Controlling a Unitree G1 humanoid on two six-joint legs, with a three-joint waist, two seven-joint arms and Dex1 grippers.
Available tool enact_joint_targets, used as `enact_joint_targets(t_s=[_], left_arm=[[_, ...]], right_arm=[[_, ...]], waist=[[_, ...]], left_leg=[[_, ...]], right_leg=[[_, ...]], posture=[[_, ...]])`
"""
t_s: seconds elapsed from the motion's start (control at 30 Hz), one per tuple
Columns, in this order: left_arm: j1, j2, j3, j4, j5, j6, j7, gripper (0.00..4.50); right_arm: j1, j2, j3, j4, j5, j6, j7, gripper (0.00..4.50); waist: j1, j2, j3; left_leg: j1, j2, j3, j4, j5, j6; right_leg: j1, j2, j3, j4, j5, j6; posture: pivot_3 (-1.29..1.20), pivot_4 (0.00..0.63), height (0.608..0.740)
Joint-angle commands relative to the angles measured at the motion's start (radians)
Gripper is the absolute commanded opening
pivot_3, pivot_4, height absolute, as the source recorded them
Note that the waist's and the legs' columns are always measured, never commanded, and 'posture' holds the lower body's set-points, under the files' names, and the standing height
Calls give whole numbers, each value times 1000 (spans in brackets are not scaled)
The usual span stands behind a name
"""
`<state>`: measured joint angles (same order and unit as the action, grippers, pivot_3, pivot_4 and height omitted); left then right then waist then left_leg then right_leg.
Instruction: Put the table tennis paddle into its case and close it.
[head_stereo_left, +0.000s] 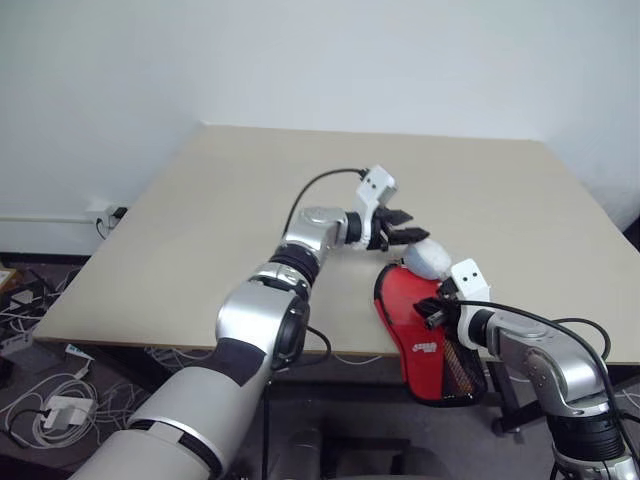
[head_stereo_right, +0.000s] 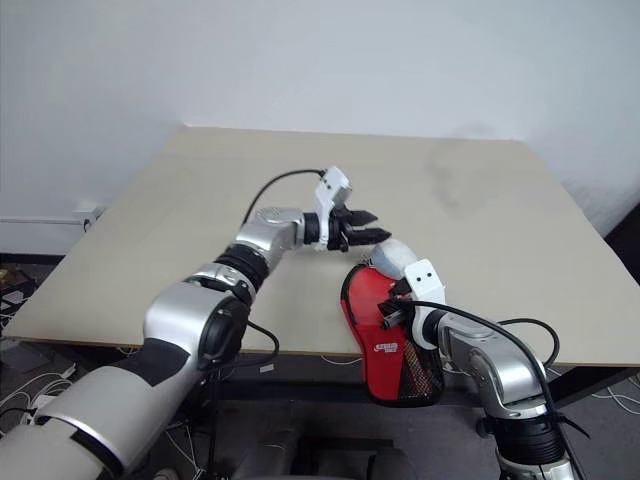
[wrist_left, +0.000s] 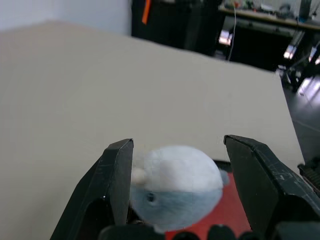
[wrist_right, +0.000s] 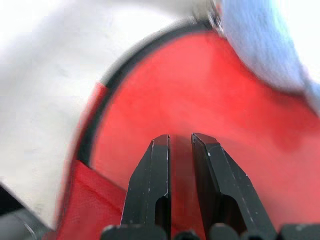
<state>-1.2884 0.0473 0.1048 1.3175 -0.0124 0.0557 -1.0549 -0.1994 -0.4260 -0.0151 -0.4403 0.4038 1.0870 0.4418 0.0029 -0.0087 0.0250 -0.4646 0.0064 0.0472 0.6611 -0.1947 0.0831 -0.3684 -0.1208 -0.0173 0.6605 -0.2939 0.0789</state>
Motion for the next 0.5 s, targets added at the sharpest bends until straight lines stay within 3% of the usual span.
enact_joint_targets(t_s=[0.03,0.2,0.27,0.37,0.5], left_arm=[[-3,59,-25,-65,3,-34,-96,3060],[152,105,-144,-210,39,-66,-281,3060],[289,105,-200,-388,27,-24,-329,3060],[413,82,-237,-588,6,78,-283,3060],[462,-5,-242,-697,1,200,-105,3060]], right_arm=[[-54,-14,-88,-26,47,-20,15,1951],[-104,-7,-153,-4,84,-13,5,3692],[-151,7,-178,40,74,-19,-33,4435],[-194,13,-187,98,59,-29,-64,4478],[-233,11,-156,183,24,-60,-89,4478]], waist=[[0,0,0],[1,0,0],[-1,1,0],[2,1,0],[8,1,0]], left_leg=[[0,0,0,0,0,0],[0,0,1,0,0,0],[0,0,1,0,0,-1],[0,1,1,0,3,-5],[-1,1,0,2,0,0]], right_leg=[[0,0,0,0,0,0],[0,0,0,0,0,0],[0,0,0,0,0,0],[-1,0,1,1,0,0],[0,0,1,1,0,0]], posture=[[0,0,715],[0,0,715],[0,0,715],[0,0,715],[0,0,715]])
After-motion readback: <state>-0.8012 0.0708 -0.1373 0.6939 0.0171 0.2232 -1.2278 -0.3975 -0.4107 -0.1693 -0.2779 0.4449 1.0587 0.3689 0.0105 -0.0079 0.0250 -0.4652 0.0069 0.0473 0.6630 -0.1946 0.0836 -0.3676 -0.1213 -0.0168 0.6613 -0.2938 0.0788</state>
